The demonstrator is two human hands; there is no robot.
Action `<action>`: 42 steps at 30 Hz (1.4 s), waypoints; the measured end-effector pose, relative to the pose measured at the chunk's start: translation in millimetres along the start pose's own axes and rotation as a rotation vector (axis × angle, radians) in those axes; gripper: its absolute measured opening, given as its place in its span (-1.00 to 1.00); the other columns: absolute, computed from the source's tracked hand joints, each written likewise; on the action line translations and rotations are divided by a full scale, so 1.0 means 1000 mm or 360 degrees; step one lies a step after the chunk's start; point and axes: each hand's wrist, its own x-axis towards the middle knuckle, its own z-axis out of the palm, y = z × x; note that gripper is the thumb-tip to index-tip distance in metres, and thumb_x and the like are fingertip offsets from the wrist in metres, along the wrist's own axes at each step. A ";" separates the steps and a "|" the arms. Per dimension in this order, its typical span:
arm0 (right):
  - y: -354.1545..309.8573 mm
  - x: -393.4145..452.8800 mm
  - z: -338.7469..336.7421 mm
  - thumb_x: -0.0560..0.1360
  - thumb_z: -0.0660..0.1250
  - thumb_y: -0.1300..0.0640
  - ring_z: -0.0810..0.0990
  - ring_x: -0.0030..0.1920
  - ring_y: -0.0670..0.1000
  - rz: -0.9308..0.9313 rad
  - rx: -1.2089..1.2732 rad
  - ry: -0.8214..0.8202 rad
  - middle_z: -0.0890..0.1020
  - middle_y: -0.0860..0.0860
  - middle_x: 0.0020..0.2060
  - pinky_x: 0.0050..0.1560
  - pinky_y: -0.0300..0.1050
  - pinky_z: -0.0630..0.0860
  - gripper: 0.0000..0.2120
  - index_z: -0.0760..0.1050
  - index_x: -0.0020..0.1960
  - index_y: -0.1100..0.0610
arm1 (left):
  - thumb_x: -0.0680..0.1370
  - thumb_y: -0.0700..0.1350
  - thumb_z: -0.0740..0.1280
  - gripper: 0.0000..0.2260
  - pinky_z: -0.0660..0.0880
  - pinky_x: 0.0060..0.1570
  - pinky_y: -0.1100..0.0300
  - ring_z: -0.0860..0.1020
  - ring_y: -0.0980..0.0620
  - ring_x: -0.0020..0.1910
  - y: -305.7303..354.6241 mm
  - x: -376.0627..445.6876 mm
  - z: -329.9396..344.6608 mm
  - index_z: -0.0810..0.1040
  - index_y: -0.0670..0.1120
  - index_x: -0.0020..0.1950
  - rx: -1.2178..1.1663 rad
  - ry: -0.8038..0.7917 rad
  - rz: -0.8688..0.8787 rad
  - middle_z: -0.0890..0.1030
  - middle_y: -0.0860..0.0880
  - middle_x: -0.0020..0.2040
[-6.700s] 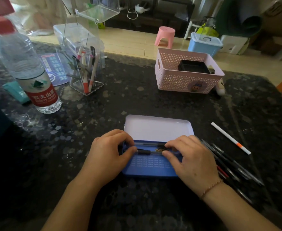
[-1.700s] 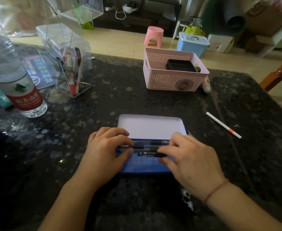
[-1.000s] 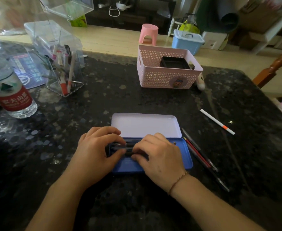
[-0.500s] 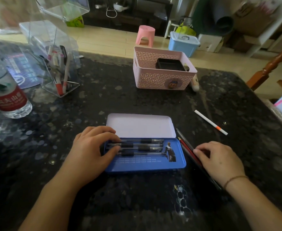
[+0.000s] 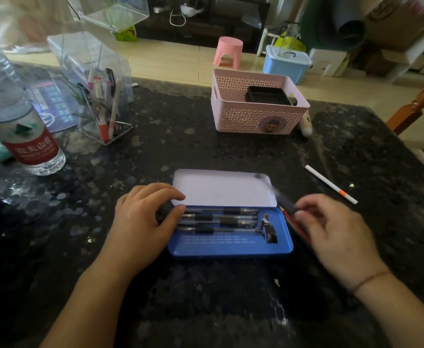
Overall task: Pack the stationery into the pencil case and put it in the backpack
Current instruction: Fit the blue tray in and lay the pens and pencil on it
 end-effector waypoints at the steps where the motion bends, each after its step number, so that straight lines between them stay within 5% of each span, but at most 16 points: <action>1: -0.017 -0.006 0.003 0.42 0.28 -0.06 0.54 -0.22 -0.07 -0.0200 0.0001 -0.0031 0.59 -0.10 -0.21 -0.26 -0.16 0.49 -0.83 0.52 0.00 -0.12 | 0.52 0.07 0.29 -0.83 0.42 0.18 -0.18 0.50 0.08 0.12 -0.001 0.000 0.000 0.59 0.13 0.06 -0.0025 0.0002 -0.0002 0.57 0.18 0.08; 6: -0.057 -0.013 0.025 0.41 0.40 -0.05 0.53 -0.12 -0.08 -0.0677 -0.0080 -0.0266 0.64 -0.16 -0.16 -0.16 -0.14 0.53 -0.88 0.60 -0.09 -0.05 | 0.51 0.18 0.21 -0.74 0.43 0.19 -0.13 0.47 0.13 0.15 0.003 -0.001 -0.001 0.57 0.14 0.09 -0.0112 -0.0054 0.0004 0.55 0.21 0.10; 17: -0.053 -0.005 0.036 0.35 0.39 -0.18 0.46 -0.13 -0.20 -0.0532 -0.0065 -0.0323 0.54 -0.24 -0.19 -0.17 -0.26 0.50 -0.82 0.52 -0.13 -0.13 | 0.31 0.20 0.44 -0.67 0.16 0.38 0.04 0.30 0.25 0.29 0.003 -0.004 -0.002 0.53 0.27 0.05 0.0091 -0.0404 0.0151 0.43 0.34 0.21; 28: -0.052 -0.010 0.036 0.44 0.30 -0.09 0.49 -0.12 -0.21 -0.0566 0.0204 -0.0428 0.56 -0.20 -0.17 -0.07 -0.38 0.44 -0.86 0.58 -0.11 -0.08 | 0.32 0.18 0.43 -0.72 0.13 0.37 0.06 0.30 0.22 0.31 0.004 -0.004 -0.001 0.55 0.25 0.01 0.0094 -0.0440 0.0160 0.43 0.32 0.23; 32: -0.049 -0.009 0.038 0.42 0.42 0.08 0.51 -0.09 -0.22 -0.0525 0.0316 -0.0416 0.56 -0.21 -0.16 0.00 -0.38 0.46 -0.93 0.59 -0.11 -0.07 | 0.33 0.17 0.45 -0.71 0.15 0.39 0.04 0.30 0.22 0.30 0.005 -0.003 0.000 0.55 0.25 0.02 0.0090 -0.0462 0.0161 0.43 0.32 0.24; 37: -0.044 -0.004 0.028 0.42 0.38 0.00 0.51 -0.14 -0.21 -0.0553 0.0312 -0.0257 0.57 -0.17 -0.18 -0.06 -0.37 0.45 -0.91 0.58 -0.09 -0.02 | 0.33 0.18 0.43 -0.72 0.18 0.40 -0.04 0.31 0.21 0.30 0.006 -0.004 0.001 0.54 0.26 0.01 0.0081 -0.0476 0.0146 0.43 0.32 0.24; 42: 0.006 -0.001 -0.009 0.40 0.42 -0.01 0.49 -0.22 -0.19 0.0117 -0.0038 -0.0065 0.55 -0.15 -0.16 -0.21 -0.32 0.40 -0.77 0.57 0.05 -0.04 | 0.32 0.22 0.39 -0.72 0.16 0.40 0.00 0.30 0.23 0.30 0.006 -0.004 0.000 0.51 0.30 0.02 0.0060 -0.0479 0.0151 0.41 0.34 0.24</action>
